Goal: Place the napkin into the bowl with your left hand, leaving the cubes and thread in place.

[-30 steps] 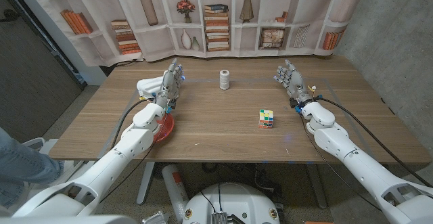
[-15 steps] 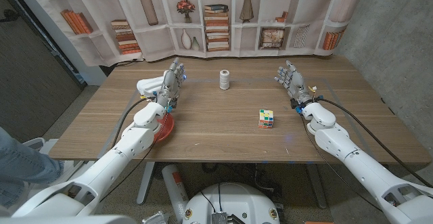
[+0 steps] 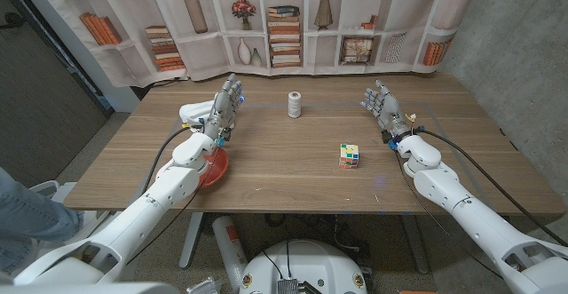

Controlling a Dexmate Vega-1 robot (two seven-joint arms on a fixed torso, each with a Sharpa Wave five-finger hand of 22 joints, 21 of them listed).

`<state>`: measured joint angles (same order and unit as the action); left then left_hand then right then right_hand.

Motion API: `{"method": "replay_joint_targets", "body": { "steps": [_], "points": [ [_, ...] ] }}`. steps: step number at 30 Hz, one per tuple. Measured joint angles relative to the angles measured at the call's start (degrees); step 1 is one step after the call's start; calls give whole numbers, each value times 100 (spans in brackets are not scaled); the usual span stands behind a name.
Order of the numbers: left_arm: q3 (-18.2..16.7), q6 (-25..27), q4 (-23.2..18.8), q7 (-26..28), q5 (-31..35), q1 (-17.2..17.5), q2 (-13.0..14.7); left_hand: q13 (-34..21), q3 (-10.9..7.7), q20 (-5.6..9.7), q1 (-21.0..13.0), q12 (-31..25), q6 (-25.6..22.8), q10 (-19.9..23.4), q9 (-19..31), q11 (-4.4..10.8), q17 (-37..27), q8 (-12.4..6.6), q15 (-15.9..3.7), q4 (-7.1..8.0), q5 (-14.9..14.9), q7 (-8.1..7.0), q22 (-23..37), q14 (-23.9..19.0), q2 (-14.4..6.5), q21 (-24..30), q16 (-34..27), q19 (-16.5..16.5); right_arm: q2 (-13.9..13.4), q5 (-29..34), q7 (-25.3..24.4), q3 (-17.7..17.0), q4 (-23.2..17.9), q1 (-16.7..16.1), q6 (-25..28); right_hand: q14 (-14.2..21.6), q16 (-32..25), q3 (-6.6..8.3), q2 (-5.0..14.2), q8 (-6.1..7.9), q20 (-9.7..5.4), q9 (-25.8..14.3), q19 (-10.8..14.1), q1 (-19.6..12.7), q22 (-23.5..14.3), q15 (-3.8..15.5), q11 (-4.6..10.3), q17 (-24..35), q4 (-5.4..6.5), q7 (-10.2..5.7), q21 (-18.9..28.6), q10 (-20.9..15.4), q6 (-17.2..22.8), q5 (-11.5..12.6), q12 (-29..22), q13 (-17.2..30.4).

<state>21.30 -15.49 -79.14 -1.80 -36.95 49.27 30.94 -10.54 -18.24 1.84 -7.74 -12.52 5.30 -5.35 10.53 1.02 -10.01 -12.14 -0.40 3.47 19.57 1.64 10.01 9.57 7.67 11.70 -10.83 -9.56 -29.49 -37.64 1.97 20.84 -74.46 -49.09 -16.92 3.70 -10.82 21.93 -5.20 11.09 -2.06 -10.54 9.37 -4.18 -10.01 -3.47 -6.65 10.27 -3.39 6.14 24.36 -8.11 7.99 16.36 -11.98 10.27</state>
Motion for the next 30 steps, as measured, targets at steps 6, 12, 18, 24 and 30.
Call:
{"method": "replay_joint_targets", "body": {
  "steps": [6, 12, 18, 24, 30],
  "points": [
    [-34, 0, -65, 11, 24, 41, 72, 0, 23, 0, 0, 0, -1, 0, 0, 0, 0, 0, 8, -23, 0, -1, 0, -50, 0, 0, 0, 0, 39, -11, 9, -2, 87, 25, -28, 0, 0, 15, 0, 0, 21, 0, 21, 0, 0, 0, 0, 0, -15, 0, 0, 0, 0, 0, 0, 0],
    [-91, -67, -151, -9, 56, 91, 174, 0, 23, 0, -30, 0, -35, 62, -1, 0, 1, 0, -23, -23, 0, -28, 0, -81, -30, 0, 0, 0, 44, 8, -39, -1, 93, 27, -30, 0, 0, 15, 39, 0, 21, 0, 21, -39, 0, 0, -1, 0, -15, 0, -21, 1, 0, 0, 0, 0],
    [-161, -155, -268, -20, 80, 168, 274, 1, 23, 0, -52, 0, -93, 62, -1, 0, 1, 0, 5, -23, 0, -31, -1, -109, -53, 0, 0, 0, 24, 60, -101, 5, 23, 4, -30, 0, 0, 15, 39, 0, 20, 0, 22, -39, 0, 0, 20, -1, -15, -32, -42, -20, 32, 0, 0, -1],
    [-227, -222, -419, -4, 119, 270, 374, 1, 41, 0, -52, 0, -103, 101, -1, 22, 1, 0, -11, -41, 0, -21, -1, -155, -53, 0, 0, 1, 4, 89, -124, 6, -42, -26, -57, 0, 0, 15, 39, 0, 0, 1, 42, -39, 0, 0, 20, -1, -15, -32, -42, -20, 31, 0, 0, -1],
    [-318, -302, -606, 70, 180, 414, 490, 1, 48, 0, -75, 0, -123, 123, -1, 0, 1, 0, -11, -48, 0, -42, -1, -155, -76, 0, 0, 1, -27, 115, -146, 7, -135, -70, -85, 0, 0, -11, 39, 0, 0, 1, 41, -39, 1, 0, 20, -1, -42, -31, -65, -20, 31, 0, 0, -1]
  ]
}}
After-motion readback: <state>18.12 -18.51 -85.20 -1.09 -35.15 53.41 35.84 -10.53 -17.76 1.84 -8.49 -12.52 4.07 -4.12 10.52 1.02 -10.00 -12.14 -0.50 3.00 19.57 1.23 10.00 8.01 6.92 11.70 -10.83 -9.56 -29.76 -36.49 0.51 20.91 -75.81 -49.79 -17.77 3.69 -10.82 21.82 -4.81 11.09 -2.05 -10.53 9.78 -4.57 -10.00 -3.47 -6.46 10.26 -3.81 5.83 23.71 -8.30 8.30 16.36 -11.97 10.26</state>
